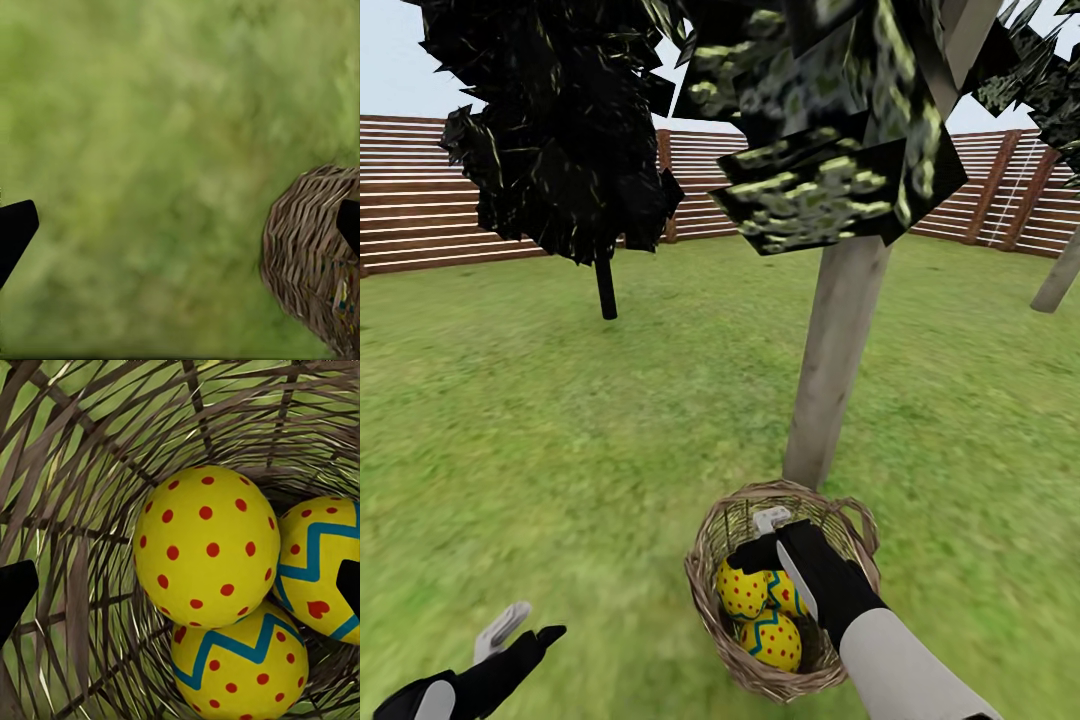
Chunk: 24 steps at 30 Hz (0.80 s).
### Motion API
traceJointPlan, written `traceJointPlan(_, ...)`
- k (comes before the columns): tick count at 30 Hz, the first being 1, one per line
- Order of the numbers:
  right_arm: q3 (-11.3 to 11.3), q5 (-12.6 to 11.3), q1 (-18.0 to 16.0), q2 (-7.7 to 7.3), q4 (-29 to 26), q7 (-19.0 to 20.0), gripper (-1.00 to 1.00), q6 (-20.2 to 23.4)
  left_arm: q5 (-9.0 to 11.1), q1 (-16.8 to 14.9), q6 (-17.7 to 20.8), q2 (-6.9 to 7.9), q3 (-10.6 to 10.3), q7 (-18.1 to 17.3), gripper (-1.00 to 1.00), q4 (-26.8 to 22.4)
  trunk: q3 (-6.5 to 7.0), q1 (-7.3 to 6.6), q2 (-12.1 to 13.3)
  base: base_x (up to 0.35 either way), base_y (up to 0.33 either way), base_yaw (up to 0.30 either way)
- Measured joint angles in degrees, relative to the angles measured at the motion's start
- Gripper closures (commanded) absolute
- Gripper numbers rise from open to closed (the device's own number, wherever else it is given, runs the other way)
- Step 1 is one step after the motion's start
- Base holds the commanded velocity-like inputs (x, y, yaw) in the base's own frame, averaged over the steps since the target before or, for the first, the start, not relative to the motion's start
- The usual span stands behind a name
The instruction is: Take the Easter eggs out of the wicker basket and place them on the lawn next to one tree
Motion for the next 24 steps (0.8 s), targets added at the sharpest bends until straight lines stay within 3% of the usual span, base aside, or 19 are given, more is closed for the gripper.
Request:
traceJointPlan(7,0.0,0.0,0.0,0.00,0.0,0.0,-1.00,0.0,-0.1,0.0,-1.7,0.01,-0.1,-0.1,-1.00,1.3,0.00,0.00,0.0,0.076,0.054,0.000)
traceJointPlan(14,-0.1,0.0,0.0,0.00,0.0,0.0,-1.00,0.0,-0.3,0.0,-1.3,0.07,-3.6,0.1,-1.00,1.1,0.00,0.00,0.0,0.010,0.007,0.000)
traceJointPlan(24,-1.1,0.0,-0.1,0.00,0.0,0.0,-1.00,-0.1,-0.4,0.0,-1.1,-0.04,-4.5,0.9,-1.00,1.1,-2.21,0.26,-0.1,0.000,0.000,0.000)
